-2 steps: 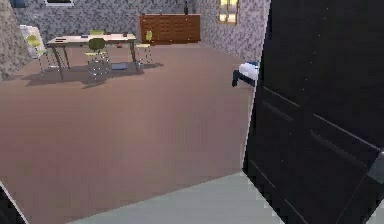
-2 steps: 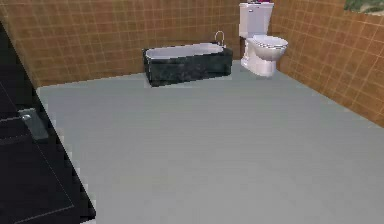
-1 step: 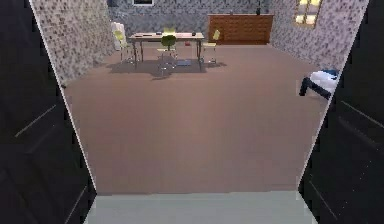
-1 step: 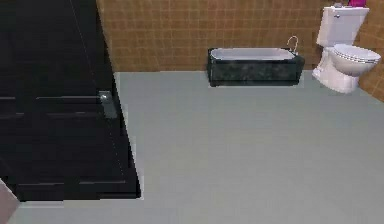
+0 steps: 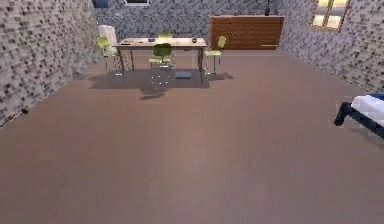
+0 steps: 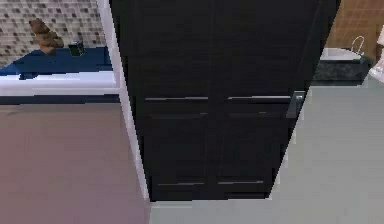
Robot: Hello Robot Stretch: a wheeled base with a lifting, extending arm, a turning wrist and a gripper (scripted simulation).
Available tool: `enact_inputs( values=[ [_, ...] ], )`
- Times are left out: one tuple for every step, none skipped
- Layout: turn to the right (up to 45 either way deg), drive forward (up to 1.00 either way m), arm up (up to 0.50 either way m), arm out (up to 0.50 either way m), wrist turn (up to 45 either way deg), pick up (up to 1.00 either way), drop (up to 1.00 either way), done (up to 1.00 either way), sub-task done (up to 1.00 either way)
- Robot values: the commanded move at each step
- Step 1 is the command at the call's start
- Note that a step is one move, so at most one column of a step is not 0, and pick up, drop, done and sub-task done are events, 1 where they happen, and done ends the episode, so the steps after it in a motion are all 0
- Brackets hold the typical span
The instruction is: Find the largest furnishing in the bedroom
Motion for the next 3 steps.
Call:
enact_inputs(
  values=[
    [-3.0, 0.0, 0.0, 0.0, 0.0, 0.0, 0.0, 0.0, 0.0],
    [0.0, 0.5, 0.0, 0.0, 0.0, 0.0, 0.0, 0.0, 0.0],
    [-9.0, 0.0, 0.0, 0.0, 0.0, 0.0, 0.0, 0.0, 0.0]
  ],
)
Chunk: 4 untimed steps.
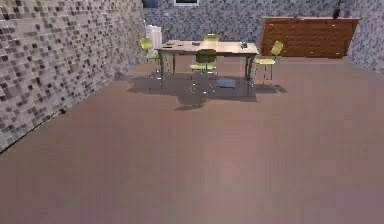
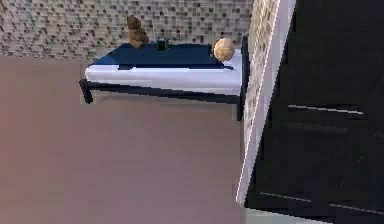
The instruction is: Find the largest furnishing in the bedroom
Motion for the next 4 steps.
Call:
enact_inputs(
  values=[
    [0.0, 1.0, 0.0, 0.0, 0.0, 0.0, 0.0, 0.0, 0.0],
    [0.0, 1.0, 0.0, 0.0, 0.0, 0.0, 0.0, 0.0, 0.0],
    [-6.0, 0.0, 0.0, 0.0, 0.0, 0.0, 0.0, 0.0, 0.0],
    [0.0, 0.15, 0.0, 0.0, 0.0, 0.0, 0.0, 0.0, 0.0]
  ],
)
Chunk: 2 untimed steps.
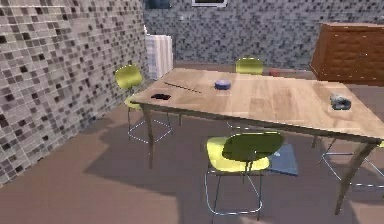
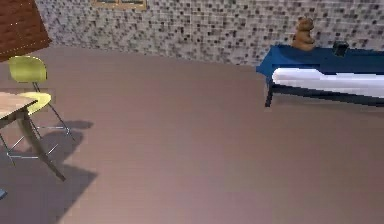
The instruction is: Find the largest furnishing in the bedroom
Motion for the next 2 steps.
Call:
enact_inputs(
  values=[
    [-33.0, 0.0, 0.0, 0.0, 0.0, 0.0, 0.0, 0.0, 0.0],
    [0.0, 0.5, 0.0, 0.0, 0.0, 0.0, 0.0, 0.0, 0.0]
  ],
)
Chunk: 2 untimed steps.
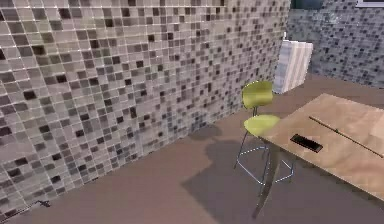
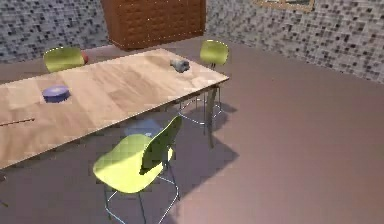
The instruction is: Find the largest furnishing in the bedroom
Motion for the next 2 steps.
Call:
enact_inputs(
  values=[
    [6.0, 0.0, 0.0, 0.0, 0.0, 0.0, 0.0, 0.0, 0.0],
    [0.0, 0.5, 0.0, 0.0, 0.0, 0.0, 0.0, 0.0, 0.0]
  ],
)
